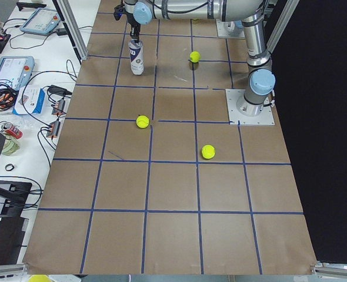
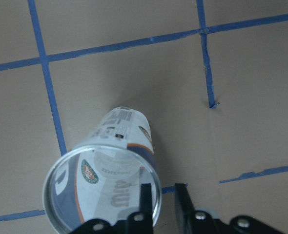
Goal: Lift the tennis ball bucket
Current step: 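Lift the can's open end with the left gripper, tilting it upright, then set the can upright and open the left gripper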
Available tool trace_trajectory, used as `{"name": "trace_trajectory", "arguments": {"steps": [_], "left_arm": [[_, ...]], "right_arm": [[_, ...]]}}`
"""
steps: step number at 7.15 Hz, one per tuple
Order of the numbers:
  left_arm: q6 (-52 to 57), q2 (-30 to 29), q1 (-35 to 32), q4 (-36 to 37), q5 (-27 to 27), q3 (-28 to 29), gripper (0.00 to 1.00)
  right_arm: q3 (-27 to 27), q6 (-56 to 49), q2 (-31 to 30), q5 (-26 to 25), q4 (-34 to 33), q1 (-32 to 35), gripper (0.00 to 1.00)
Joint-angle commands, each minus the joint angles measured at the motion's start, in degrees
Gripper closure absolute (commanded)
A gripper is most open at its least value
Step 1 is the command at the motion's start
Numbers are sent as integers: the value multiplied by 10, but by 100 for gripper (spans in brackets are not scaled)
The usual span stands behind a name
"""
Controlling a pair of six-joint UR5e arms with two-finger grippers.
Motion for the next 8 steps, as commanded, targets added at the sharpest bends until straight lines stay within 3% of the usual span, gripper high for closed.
{"name": "trace_trajectory", "arguments": {"steps": [1, 3, 5, 6, 8], "left_arm": [[0, -1, 0, 1, -4, 1, 58], [-1, 40, 6, -3, -6, 7, 43], [2, 106, 37, -65, -7, -2, 27], [33, 137, 58, -72, -8, -13, 3], [54, 177, 70, -72, 1, -68, 0]], "right_arm": [[0, 0, 0, 0, 0, 0, 0], [0, 0, 0, 0, 0, 0, 0], [0, 0, 0, 0, 0, 0, 0], [0, 0, 0, -1, 1, 0, 0], [0, 0, 0, -1, 0, 0, 0]]}}
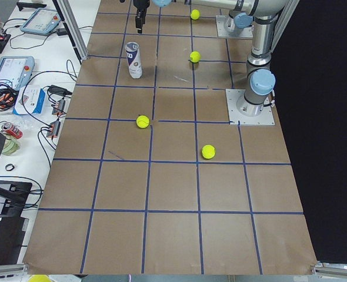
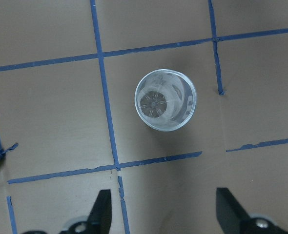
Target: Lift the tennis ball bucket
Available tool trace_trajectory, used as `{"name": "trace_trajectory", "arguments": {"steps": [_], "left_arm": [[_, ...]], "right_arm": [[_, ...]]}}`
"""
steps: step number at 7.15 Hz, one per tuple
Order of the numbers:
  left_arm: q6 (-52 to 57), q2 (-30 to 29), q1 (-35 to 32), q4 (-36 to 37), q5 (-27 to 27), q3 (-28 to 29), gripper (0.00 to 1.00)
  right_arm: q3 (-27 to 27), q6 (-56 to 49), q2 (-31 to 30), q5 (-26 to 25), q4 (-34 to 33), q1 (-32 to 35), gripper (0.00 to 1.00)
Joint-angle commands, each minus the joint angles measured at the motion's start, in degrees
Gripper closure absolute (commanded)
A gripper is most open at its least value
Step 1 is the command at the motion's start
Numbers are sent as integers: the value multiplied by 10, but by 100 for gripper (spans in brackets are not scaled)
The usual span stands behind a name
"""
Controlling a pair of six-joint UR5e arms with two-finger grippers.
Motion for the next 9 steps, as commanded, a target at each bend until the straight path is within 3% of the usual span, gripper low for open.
{"name": "trace_trajectory", "arguments": {"steps": [1, 4, 9], "left_arm": [[17, 48, 18, -2, 3, -75, 0], [20, 98, 53, -5, 6, -121, 0], [19, 102, 56, -10, 11, -120, 0]], "right_arm": [[0, 0, 0, 1, -1, 0, 0], [0, 1, 0, 0, 0, 0, 0], [1, 2, 0, 1, 1, 0, 0]]}}
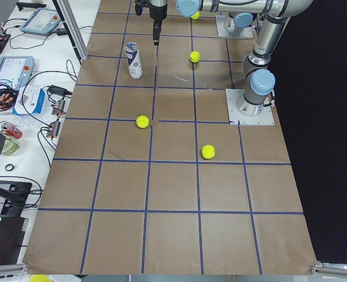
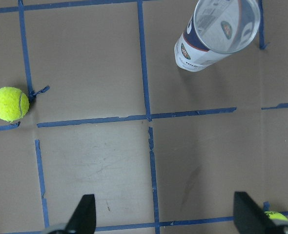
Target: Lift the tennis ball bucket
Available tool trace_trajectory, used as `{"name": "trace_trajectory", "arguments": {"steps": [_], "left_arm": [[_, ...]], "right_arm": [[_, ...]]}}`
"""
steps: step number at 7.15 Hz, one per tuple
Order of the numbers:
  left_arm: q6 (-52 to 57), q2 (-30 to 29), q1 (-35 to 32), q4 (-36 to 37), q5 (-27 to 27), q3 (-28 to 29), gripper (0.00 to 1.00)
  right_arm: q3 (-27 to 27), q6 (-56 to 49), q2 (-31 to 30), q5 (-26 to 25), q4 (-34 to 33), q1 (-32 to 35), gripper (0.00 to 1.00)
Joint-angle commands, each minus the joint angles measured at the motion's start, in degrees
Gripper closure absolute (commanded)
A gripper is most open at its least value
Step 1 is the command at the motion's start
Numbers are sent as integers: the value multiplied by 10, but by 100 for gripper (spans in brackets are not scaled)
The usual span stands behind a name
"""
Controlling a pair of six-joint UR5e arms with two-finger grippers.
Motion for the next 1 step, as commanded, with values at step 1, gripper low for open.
{"name": "trace_trajectory", "arguments": {"steps": [1], "left_arm": [[0, 1, 0, -1, 3, 0, 0]], "right_arm": [[0, 0, 0, -1, 0, 1, 0]]}}
